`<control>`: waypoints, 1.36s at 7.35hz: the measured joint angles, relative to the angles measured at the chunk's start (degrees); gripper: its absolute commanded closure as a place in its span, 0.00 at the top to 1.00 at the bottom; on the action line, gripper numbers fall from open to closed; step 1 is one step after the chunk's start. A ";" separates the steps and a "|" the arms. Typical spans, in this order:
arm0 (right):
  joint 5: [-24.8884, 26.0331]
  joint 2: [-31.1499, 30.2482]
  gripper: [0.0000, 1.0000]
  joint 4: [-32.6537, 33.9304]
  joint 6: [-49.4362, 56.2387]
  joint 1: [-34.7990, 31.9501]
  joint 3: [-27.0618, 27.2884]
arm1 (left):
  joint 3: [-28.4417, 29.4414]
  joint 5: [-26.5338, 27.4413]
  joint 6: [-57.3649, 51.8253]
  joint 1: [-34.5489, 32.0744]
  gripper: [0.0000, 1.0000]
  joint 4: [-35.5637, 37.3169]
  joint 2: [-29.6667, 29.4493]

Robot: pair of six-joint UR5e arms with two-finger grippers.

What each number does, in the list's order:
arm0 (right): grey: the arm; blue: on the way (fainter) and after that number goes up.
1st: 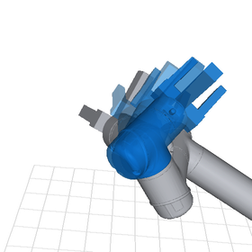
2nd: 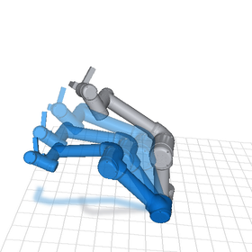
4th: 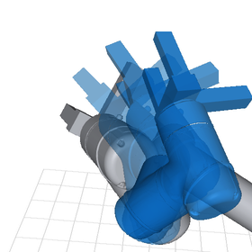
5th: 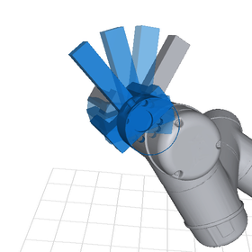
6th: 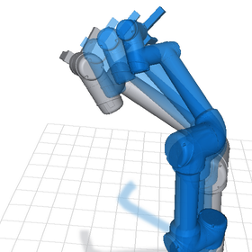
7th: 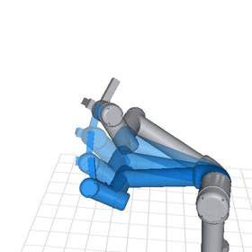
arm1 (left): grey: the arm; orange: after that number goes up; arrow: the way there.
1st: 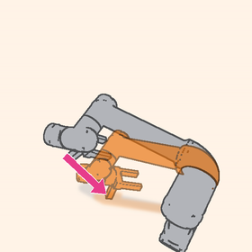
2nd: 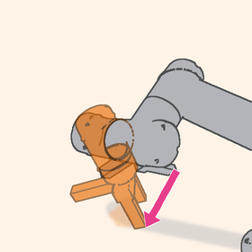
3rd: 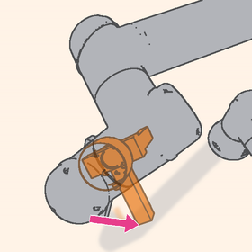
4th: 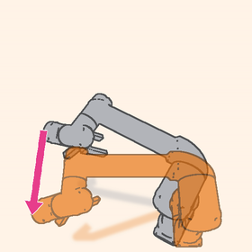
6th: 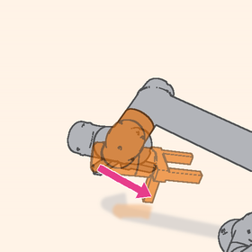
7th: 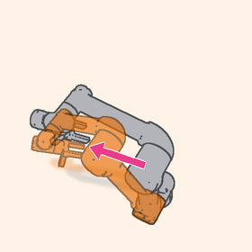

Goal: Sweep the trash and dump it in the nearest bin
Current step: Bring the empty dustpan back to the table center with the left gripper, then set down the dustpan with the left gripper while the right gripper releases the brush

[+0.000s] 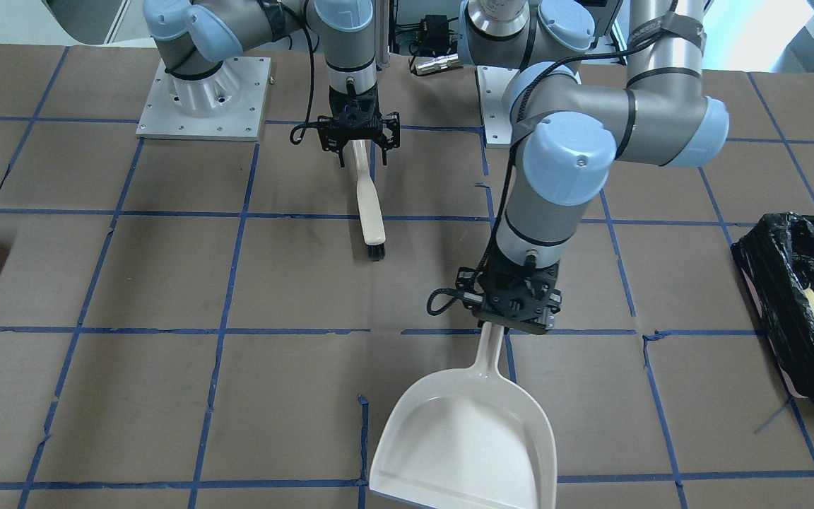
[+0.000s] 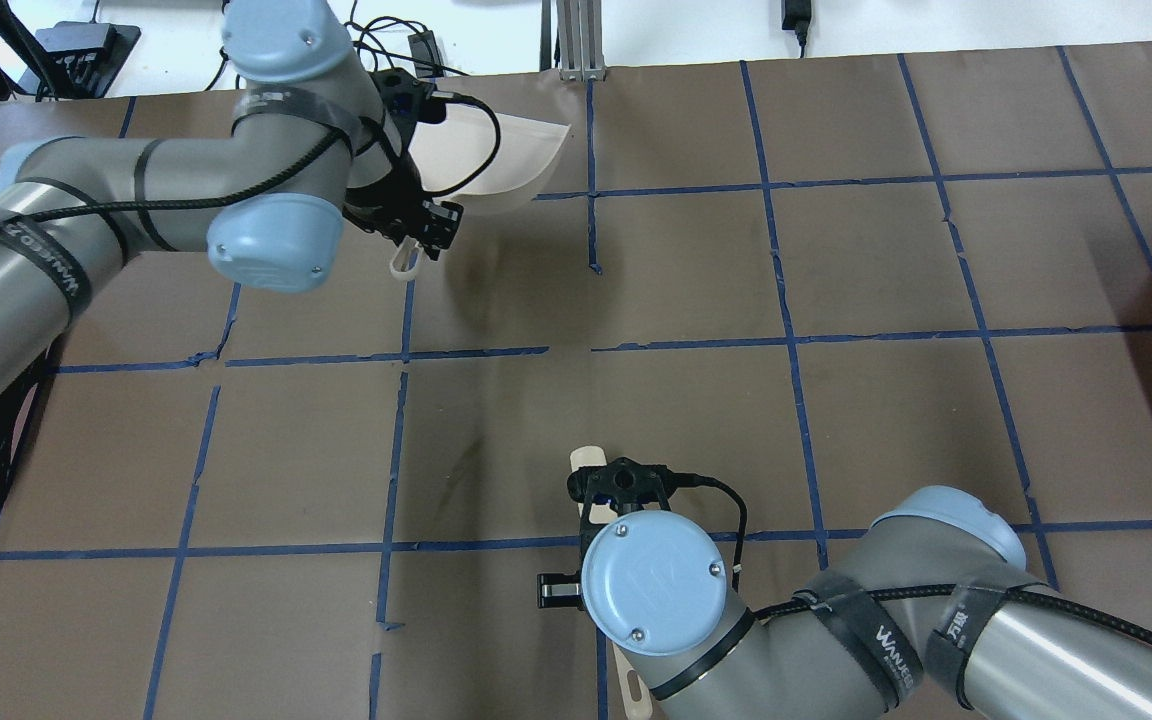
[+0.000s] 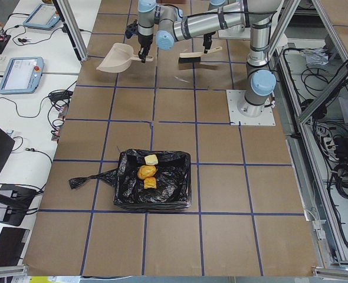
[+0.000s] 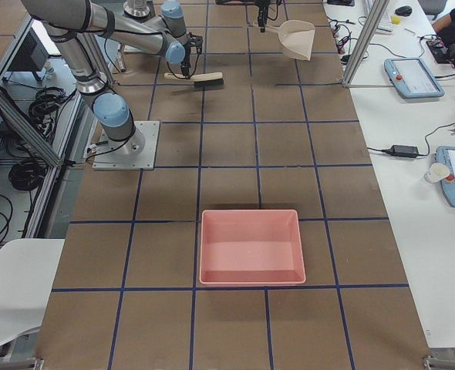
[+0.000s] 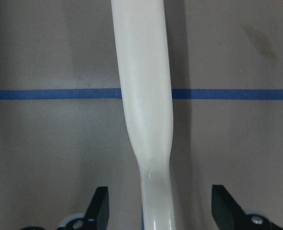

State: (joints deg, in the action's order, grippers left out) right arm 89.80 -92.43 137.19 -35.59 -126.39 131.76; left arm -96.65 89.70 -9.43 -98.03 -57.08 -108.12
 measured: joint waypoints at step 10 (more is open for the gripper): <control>0.77 -13.41 1.00 -37.66 25.90 31.30 -26.44 | -0.47 -0.71 20.61 -13.08 0.08 11.06 -9.79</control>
State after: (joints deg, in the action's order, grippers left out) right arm 90.56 -105.84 99.53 -9.69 -95.09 105.32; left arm -97.12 88.99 11.19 -111.10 -46.02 -117.90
